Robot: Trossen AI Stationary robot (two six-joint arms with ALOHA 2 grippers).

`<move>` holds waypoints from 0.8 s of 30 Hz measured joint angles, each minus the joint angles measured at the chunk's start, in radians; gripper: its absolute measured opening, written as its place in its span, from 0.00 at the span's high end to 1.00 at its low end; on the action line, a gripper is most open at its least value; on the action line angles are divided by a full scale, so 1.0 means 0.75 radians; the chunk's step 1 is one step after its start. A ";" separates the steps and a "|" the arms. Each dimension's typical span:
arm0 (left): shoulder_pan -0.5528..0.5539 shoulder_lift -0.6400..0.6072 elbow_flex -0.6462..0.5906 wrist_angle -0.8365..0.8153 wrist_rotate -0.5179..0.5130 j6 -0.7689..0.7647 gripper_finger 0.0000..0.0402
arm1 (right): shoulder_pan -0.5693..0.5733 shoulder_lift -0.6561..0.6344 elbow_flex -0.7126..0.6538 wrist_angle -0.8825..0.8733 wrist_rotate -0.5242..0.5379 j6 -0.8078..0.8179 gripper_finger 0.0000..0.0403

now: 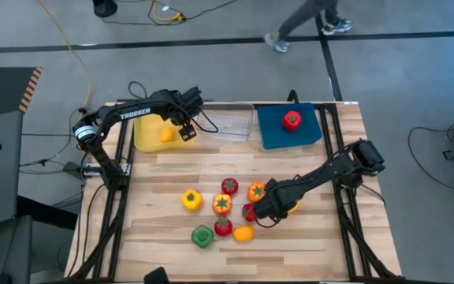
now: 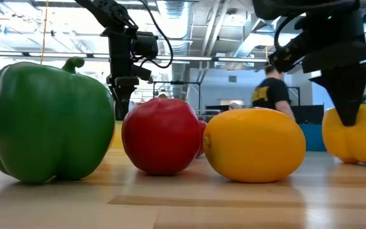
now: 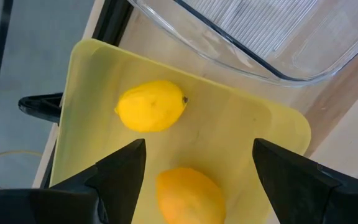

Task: Sort produce into baskets
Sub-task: Put the right yellow bell pepper into the blue bin

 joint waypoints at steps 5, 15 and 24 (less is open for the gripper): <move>0.000 -0.016 0.000 0.003 0.002 0.032 0.29 | -0.040 -0.005 0.000 -0.032 0.077 -0.059 0.21; 0.000 -0.134 0.001 0.048 0.002 0.046 0.29 | -0.204 -0.021 0.001 -0.061 0.223 -0.236 0.21; 0.001 -0.231 0.001 0.051 0.037 -0.010 0.29 | -0.326 -0.021 0.002 -0.057 0.240 -0.360 0.27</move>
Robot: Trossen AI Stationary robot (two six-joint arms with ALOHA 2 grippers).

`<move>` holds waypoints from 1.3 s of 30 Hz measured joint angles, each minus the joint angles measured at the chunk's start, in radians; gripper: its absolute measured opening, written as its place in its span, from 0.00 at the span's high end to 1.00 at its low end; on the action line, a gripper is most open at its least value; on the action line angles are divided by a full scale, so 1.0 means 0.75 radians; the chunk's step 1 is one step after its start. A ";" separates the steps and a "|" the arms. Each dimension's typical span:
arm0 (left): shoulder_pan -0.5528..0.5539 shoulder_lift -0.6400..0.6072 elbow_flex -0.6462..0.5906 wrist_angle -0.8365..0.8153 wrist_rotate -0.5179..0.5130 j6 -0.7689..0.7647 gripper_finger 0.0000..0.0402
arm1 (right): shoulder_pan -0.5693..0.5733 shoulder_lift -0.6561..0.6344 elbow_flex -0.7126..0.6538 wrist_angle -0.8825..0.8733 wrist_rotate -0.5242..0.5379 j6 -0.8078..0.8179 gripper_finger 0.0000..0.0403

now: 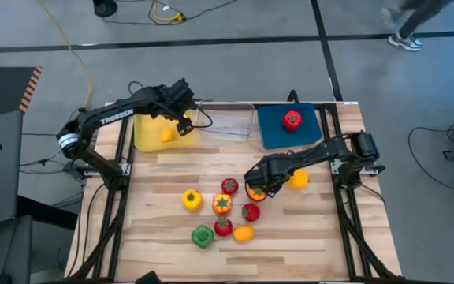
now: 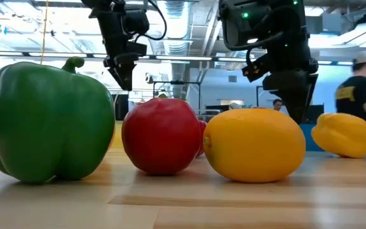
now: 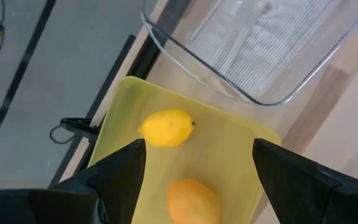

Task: Sort produce into baskets
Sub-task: Put the right yellow bell pepper into the blue bin

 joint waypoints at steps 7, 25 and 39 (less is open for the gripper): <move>-0.002 -0.004 0.001 0.000 0.072 -0.022 0.29 | 0.000 -0.002 0.003 -0.042 -0.002 -0.100 0.28; -0.057 -0.004 0.001 0.006 0.079 -0.021 0.29 | 0.030 -0.156 0.066 -0.125 -0.004 -0.394 0.28; -0.153 -0.085 0.001 0.039 0.289 0.044 0.29 | 0.016 -0.153 0.066 -0.130 -0.011 -0.365 0.25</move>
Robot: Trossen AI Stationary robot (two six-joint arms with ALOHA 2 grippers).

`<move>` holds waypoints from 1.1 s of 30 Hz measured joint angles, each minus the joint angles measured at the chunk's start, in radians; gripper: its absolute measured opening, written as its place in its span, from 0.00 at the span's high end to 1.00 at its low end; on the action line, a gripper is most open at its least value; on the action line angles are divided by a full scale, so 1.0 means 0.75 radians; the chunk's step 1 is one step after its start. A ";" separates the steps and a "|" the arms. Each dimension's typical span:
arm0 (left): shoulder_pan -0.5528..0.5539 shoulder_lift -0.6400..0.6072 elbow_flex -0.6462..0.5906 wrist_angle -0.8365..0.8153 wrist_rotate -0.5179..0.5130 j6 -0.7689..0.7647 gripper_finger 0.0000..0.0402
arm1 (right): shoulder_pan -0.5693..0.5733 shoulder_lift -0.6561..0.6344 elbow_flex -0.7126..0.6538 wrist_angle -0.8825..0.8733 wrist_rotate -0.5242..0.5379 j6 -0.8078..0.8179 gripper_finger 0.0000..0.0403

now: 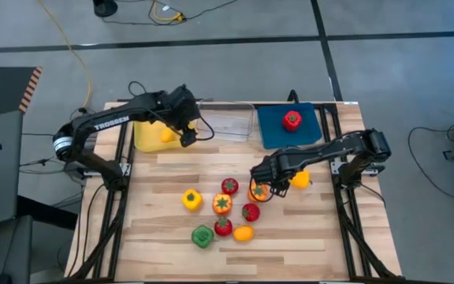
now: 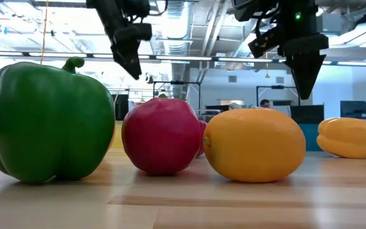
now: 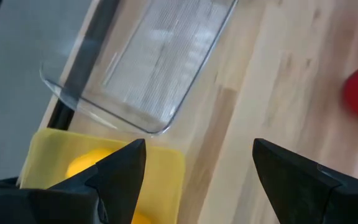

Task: Sort produce into baskets
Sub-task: Put the right yellow bell pepper into the blue bin

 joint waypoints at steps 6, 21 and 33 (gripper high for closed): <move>-0.078 -0.087 0.000 0.001 0.000 -0.056 0.29 | -0.005 0.000 0.000 -0.002 -0.023 -0.035 0.14; -0.311 -0.275 -0.364 0.357 -0.001 -0.205 0.29 | -0.013 0.000 -0.001 -0.046 0.036 -0.259 0.02; -0.443 -0.273 -0.430 0.473 -0.094 -0.372 0.29 | 0.033 -0.003 -0.134 -0.097 0.041 -0.325 0.02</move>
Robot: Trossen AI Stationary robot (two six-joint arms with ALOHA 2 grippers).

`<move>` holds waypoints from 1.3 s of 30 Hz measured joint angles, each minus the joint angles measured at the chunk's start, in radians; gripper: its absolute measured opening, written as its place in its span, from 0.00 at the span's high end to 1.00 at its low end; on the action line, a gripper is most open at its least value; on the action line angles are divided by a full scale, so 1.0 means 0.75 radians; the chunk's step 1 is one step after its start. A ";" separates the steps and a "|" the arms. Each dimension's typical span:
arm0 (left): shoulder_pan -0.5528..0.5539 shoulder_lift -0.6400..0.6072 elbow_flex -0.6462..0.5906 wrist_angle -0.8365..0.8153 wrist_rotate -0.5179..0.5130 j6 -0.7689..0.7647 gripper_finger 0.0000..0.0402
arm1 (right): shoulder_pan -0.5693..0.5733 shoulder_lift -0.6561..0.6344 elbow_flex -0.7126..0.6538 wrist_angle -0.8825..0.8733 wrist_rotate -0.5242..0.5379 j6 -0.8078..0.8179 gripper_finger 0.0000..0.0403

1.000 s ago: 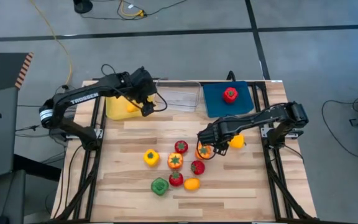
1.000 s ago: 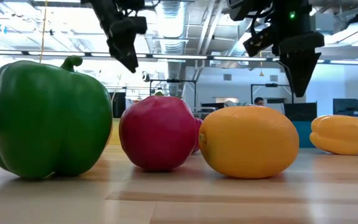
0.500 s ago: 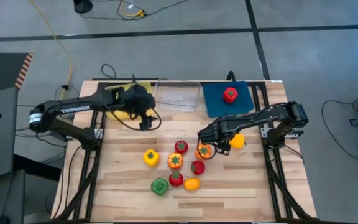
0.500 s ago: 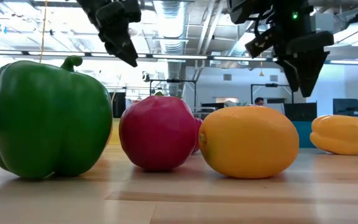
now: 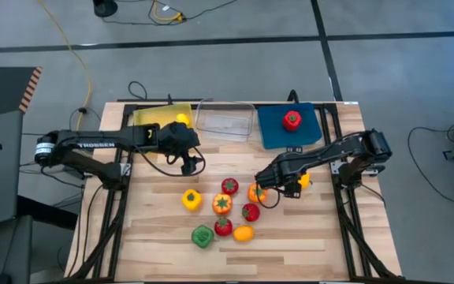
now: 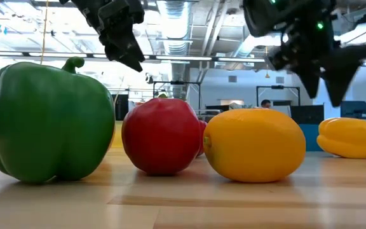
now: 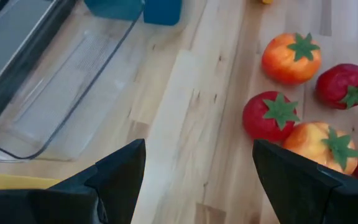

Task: Sort produce into baskets
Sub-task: Put the right yellow bell pepper into the blue bin

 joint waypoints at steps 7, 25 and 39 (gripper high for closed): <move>-0.045 0.000 -0.001 0.012 -0.069 -0.039 0.29 | -0.017 0.000 -0.089 -0.022 -0.079 -0.100 0.02; -0.063 0.000 -0.001 0.030 -0.072 -0.052 0.29 | -0.173 -0.080 -0.216 0.143 -0.224 -0.094 0.02; -0.063 0.000 -0.001 0.029 -0.072 -0.052 0.29 | -0.186 -0.085 -0.353 0.292 -0.322 -0.090 0.02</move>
